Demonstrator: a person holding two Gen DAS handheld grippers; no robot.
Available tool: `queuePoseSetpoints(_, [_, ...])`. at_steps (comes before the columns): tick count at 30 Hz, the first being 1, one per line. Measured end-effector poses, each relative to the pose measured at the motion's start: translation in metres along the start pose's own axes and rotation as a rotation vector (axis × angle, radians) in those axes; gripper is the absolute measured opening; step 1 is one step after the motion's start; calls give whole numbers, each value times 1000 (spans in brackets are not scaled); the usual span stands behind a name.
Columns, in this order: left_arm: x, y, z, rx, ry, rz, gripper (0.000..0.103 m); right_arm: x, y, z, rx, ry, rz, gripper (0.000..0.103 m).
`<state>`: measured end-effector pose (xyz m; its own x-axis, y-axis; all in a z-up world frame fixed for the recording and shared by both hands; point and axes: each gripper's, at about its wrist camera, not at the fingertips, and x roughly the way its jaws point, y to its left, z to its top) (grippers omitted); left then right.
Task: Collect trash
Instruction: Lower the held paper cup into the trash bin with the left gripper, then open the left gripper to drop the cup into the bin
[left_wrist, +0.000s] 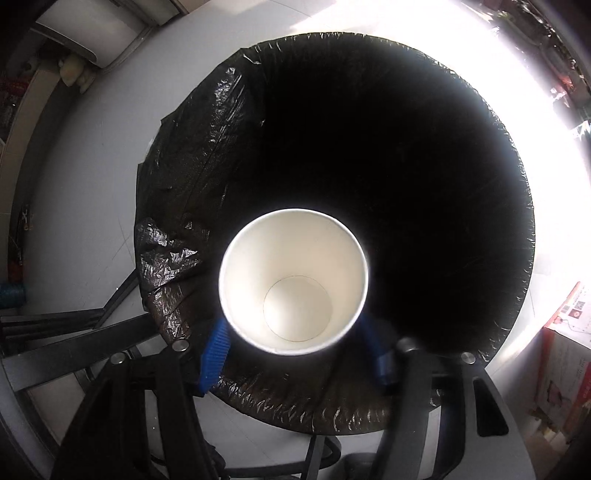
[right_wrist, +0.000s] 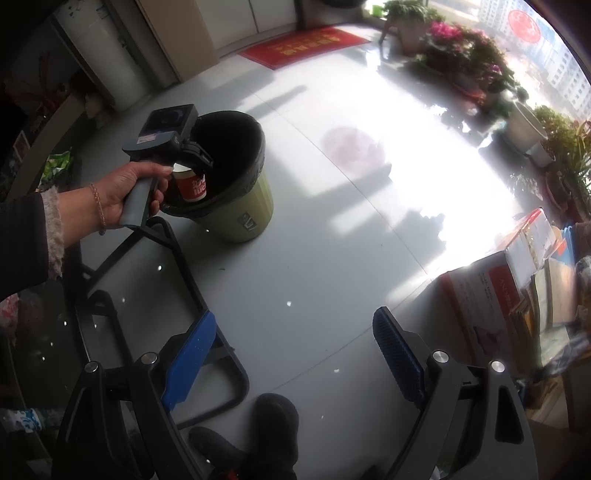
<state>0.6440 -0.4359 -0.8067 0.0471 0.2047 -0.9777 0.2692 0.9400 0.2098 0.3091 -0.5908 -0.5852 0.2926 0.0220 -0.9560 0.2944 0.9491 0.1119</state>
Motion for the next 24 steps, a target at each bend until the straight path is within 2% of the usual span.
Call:
queuePoseSetpoints(5, [-1,-7,-8,17,-5,5,62,0,-1,-1,-4,-5,-6,84])
queuePoseSetpoints(23, [-6,-13,3,2,-4,-8,63,1,4,-8,-6,3,-8,84])
queuePoseSetpoints(24, [-6,-13,4,2,-5,-3,66,2,4,-9,-4,3,-8,84])
